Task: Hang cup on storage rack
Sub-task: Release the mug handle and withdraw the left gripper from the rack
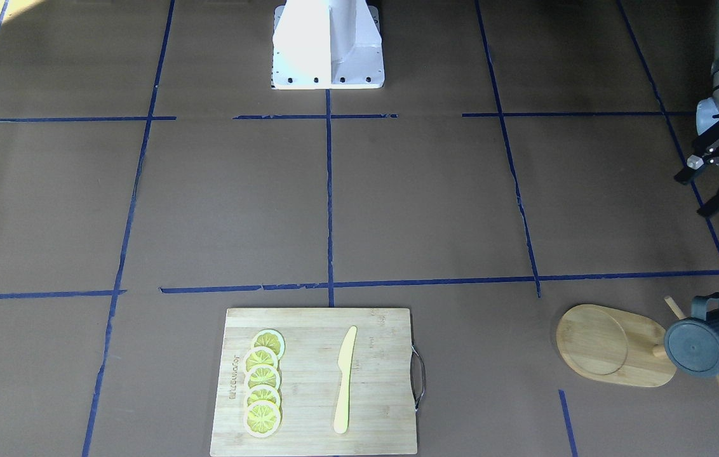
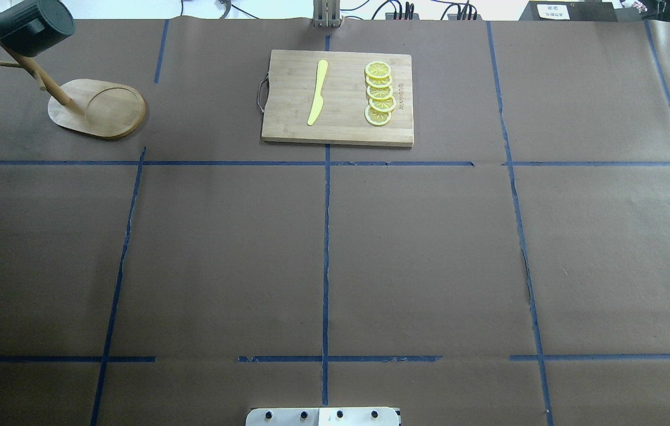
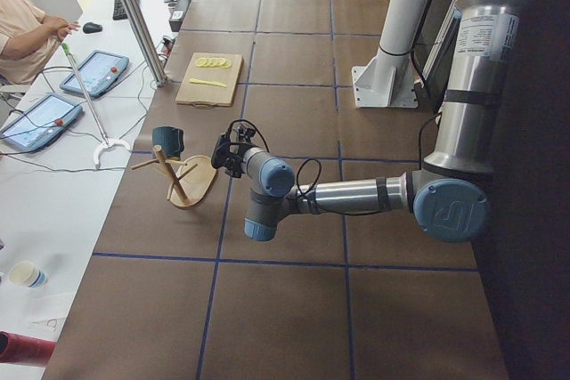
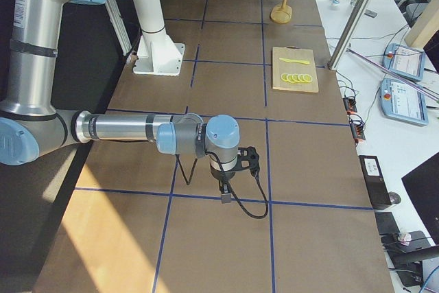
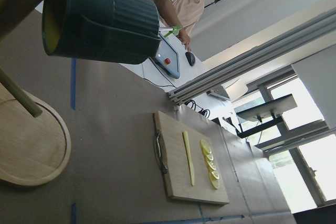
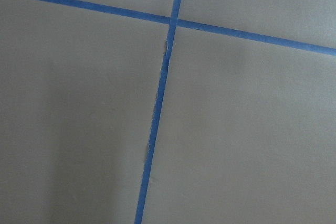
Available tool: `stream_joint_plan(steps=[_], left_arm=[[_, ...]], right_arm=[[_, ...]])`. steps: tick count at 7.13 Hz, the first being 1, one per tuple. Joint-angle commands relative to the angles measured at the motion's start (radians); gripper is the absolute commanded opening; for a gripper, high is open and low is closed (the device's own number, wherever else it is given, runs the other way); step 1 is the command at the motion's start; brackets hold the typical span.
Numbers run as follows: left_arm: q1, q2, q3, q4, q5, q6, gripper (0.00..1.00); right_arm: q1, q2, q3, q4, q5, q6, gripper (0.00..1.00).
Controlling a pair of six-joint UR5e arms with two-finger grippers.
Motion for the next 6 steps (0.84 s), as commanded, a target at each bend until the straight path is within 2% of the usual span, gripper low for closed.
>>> stream_joint_plan(steps=[1, 4, 5, 6], left_arm=[[-0.086, 0.053, -0.001, 0.254, -0.016, 0.575, 1.0], [-0.198, 0.056, -0.01, 0.637, 0.004, 1.174, 1.0], [-0.229, 0.055, -0.043, 0.753, 0.112, 1.377, 1.0], [-0.243, 0.061, -0.109, 0.887, 0.283, 1.55, 1.0]], right_arm=[[0.0, 0.0, -0.003, -0.001, -0.001, 0.0, 1.0], [0.0, 0.0, -0.004, -0.001, -0.001, -0.001, 1.0], [0.001, 0.0, -0.003, 0.0, 0.001, -0.001, 1.0], [0.0, 0.0, -0.004, 0.0, 0.001, -0.003, 1.0]])
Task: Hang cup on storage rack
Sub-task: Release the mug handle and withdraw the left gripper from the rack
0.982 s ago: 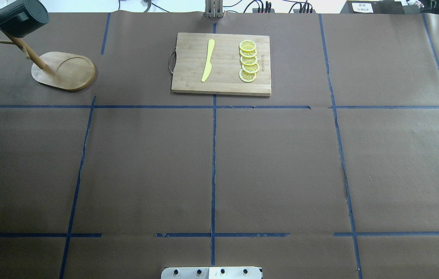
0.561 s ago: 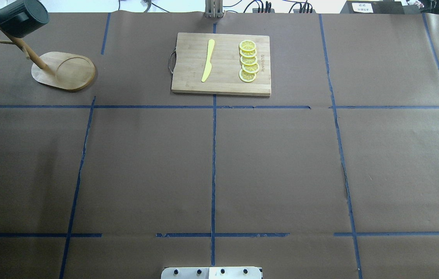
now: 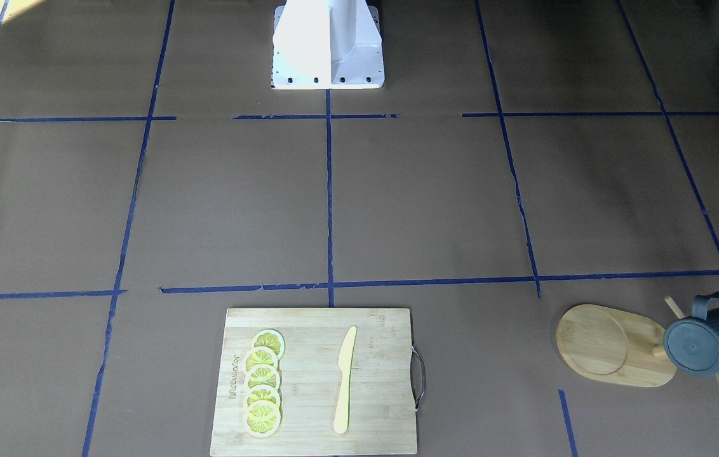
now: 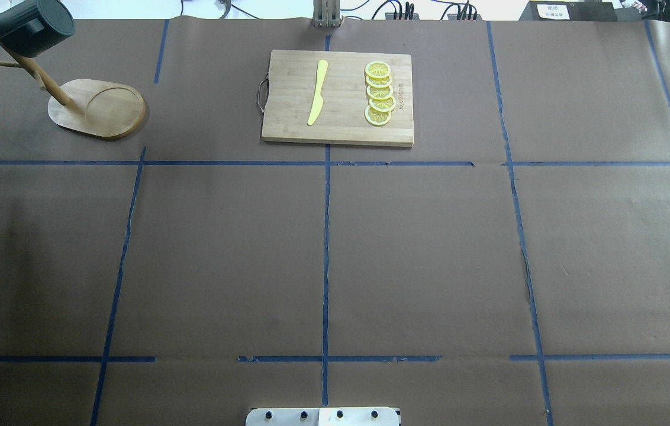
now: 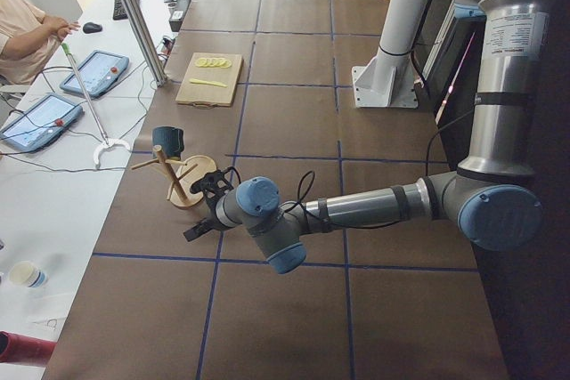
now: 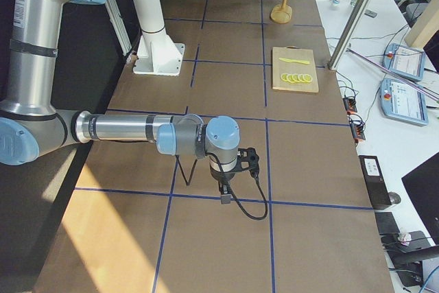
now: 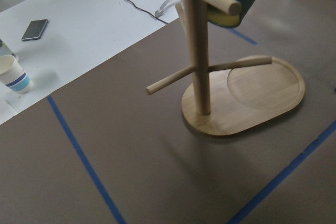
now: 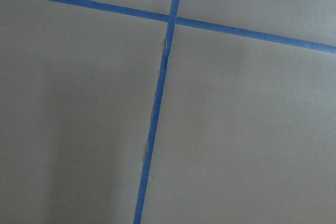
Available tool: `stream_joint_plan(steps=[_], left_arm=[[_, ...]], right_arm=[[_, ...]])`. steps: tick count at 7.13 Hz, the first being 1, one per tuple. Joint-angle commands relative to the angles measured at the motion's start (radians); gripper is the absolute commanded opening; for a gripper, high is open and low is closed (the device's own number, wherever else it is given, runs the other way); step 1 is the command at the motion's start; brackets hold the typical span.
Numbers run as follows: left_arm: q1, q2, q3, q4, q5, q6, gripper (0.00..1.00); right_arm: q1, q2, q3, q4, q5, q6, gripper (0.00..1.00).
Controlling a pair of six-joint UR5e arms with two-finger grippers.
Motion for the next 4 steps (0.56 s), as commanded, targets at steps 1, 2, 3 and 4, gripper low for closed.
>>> stream_joint_plan(steps=[1, 2, 3, 4], left_arm=[[-0.037, 0.039, -0.113, 0.252, 0.393, 0.422, 1.0], [-0.037, 0.047, -0.136, 0.312, 0.534, 0.563, 1.0], [-0.038, 0.047, -0.135, 0.439, 0.543, 0.569, 1.0], [-0.069, 0.035, -0.139, 0.622, 0.54, 0.507, 1.0]], right_arm=[[0.0, 0.0, 0.001, 0.002, 0.001, -0.001, 1.0], [0.0, 0.0, -0.001, 0.002, -0.001, -0.001, 1.0], [0.001, 0.0, -0.001, 0.002, -0.001, -0.001, 1.0], [0.0, 0.0, -0.001, 0.002, -0.001, -0.001, 1.0]])
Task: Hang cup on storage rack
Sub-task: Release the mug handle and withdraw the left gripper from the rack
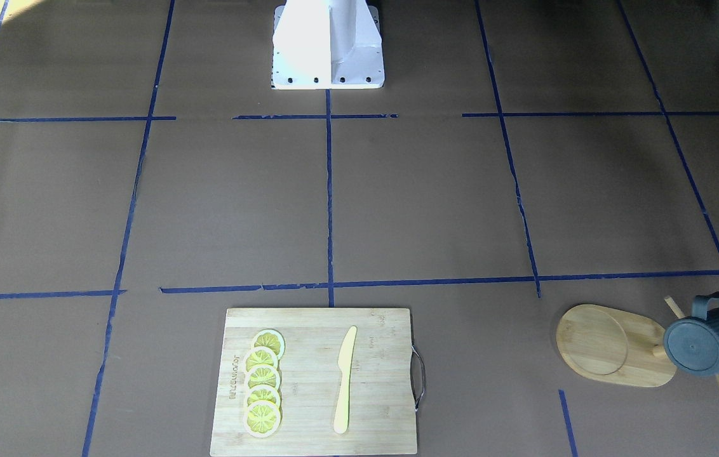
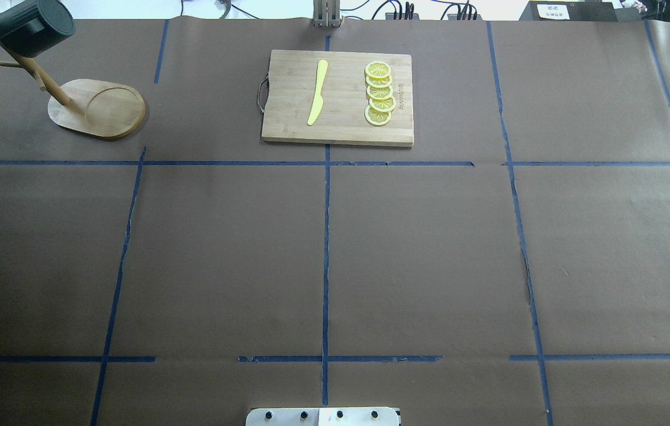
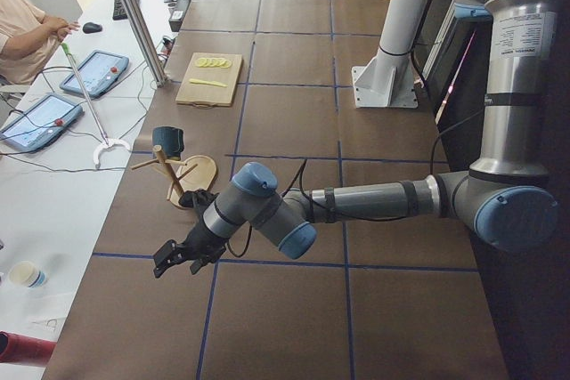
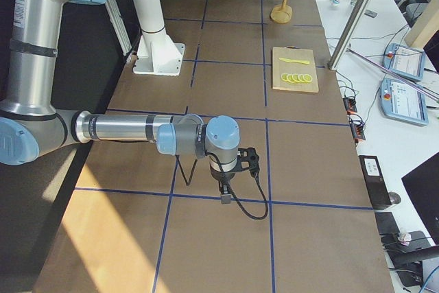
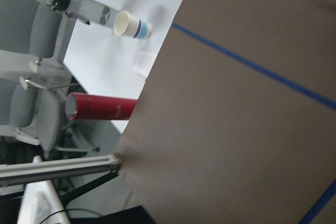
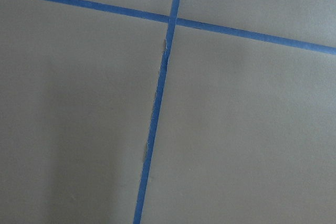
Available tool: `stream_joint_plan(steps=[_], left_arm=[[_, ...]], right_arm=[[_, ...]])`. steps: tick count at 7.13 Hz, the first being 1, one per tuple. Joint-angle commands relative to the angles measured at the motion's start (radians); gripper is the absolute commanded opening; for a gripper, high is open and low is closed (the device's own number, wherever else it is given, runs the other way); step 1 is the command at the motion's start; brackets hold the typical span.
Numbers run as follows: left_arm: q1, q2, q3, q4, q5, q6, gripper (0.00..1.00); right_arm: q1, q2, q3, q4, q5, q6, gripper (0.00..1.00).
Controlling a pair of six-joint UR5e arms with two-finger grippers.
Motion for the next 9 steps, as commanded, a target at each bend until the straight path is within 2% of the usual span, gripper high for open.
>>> stream_joint_plan(steps=[1, 2, 3, 5, 7, 9], left_arm=[[-0.046, -0.005, -0.02, 0.34, -0.055, -0.184, 1.0], [-0.067, 0.007, -0.019, 0.445, -0.3, -0.406, 1.0], [-0.071, 0.013, -0.016, 0.498, -0.505, -0.533, 1.0], [-0.071, 0.019, -0.06, 0.622, -0.707, -0.659, 1.0], [-0.071, 0.048, -0.157, 0.676, -0.712, -0.67, 1.0], [-0.071, 0.065, -0.178, 0.678, -0.709, -0.664, 1.0]], right_arm=[[-0.001, 0.0, 0.0, -0.001, -0.002, -0.003, 1.0], [-0.001, 0.0, -0.002, -0.001, -0.002, -0.002, 1.0], [-0.001, 0.0, -0.002, -0.001, -0.002, 0.0, 1.0], [-0.001, -0.001, -0.002, -0.001, -0.002, 0.001, 1.0], [0.001, -0.001, -0.002, -0.001, -0.002, 0.003, 1.0], [-0.001, -0.001, -0.002, -0.001, -0.002, 0.006, 1.0]])
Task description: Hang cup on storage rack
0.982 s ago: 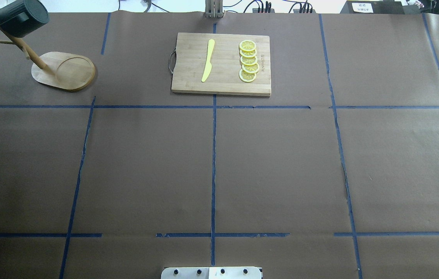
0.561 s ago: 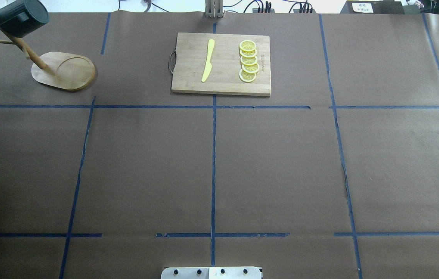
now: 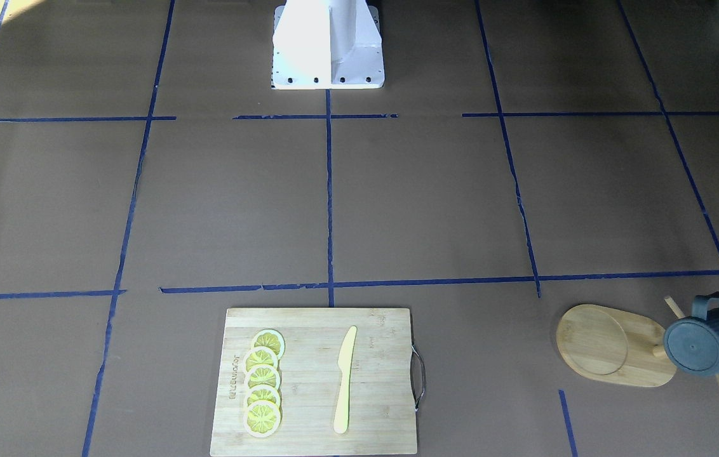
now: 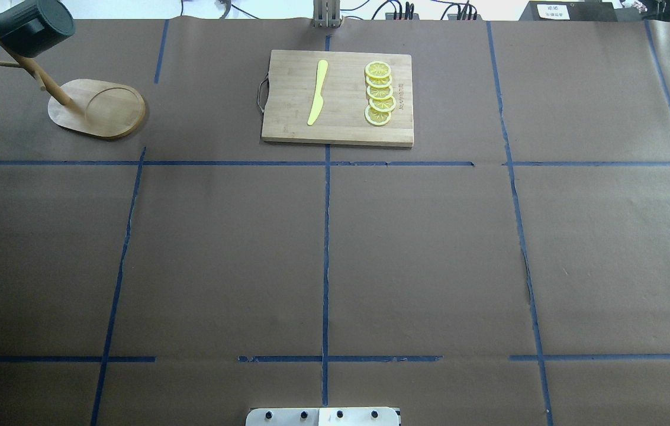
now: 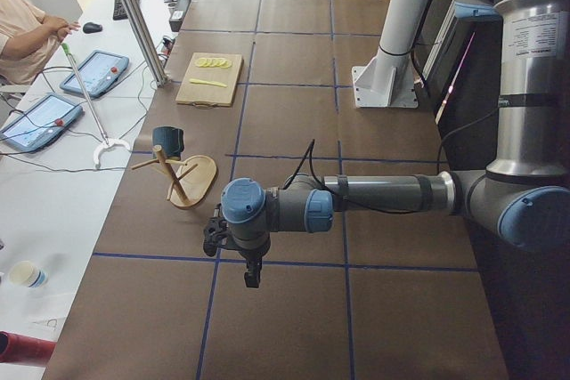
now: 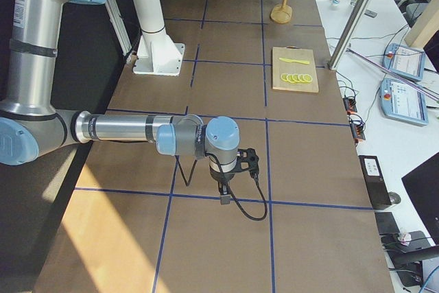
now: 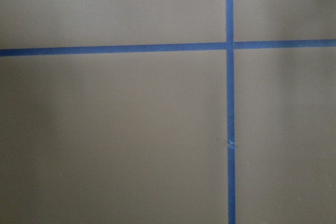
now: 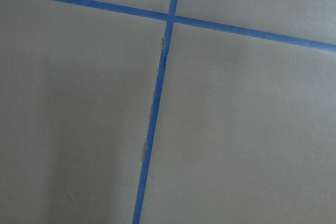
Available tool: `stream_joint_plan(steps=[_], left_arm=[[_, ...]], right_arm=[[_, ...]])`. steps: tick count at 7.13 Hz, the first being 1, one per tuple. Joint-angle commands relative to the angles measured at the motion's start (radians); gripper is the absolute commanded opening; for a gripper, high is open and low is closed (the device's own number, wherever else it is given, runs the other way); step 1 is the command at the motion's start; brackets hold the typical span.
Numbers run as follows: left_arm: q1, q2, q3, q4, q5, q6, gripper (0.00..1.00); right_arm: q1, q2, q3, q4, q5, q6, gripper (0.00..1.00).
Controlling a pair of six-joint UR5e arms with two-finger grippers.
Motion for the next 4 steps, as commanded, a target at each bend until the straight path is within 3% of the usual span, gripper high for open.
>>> stream_joint_plan(steps=[1, 4], left_arm=[[0.001, 0.007, -0.017, 0.006, -0.006, 0.002, 1.0], [0.001, 0.027, -0.054, -0.006, -0.011, 0.006, 1.0]], right_arm=[[0.0, 0.0, 0.0, 0.0, -0.004, 0.013, 0.99], [0.001, 0.0, 0.0, -0.006, -0.002, 0.013, 0.98]])
